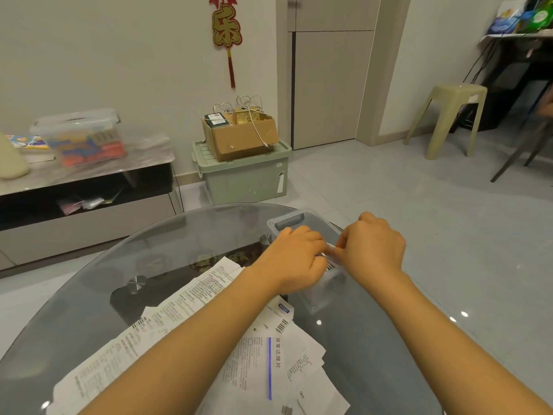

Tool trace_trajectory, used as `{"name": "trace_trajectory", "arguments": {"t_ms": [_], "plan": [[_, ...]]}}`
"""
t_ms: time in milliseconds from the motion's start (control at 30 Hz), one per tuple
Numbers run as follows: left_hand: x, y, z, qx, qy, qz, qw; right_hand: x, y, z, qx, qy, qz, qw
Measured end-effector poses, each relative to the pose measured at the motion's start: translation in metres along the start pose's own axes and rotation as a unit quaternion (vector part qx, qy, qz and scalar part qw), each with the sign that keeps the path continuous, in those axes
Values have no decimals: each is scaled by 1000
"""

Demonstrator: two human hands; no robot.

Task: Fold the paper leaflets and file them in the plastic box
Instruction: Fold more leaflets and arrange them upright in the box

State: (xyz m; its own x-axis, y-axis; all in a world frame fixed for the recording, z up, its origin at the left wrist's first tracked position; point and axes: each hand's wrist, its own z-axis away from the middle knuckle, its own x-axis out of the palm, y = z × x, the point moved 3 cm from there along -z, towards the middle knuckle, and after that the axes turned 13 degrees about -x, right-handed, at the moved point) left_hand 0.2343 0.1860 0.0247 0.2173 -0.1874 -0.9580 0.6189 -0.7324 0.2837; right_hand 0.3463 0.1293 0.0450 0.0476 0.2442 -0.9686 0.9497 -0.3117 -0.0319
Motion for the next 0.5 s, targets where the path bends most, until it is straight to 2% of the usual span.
{"name": "trace_trajectory", "arguments": {"t_ms": [200,333,500], "plan": [[-3,1,0,-14,-9,39,999,3,3,-8,21,-59,-106,992],[-5,6,-2,-4,-55,-22,998,-6,11,-2,8,-72,-169,983],[-4,12,-6,-2,-87,-117,989,-8,26,12,8,-24,-229,973]]}}
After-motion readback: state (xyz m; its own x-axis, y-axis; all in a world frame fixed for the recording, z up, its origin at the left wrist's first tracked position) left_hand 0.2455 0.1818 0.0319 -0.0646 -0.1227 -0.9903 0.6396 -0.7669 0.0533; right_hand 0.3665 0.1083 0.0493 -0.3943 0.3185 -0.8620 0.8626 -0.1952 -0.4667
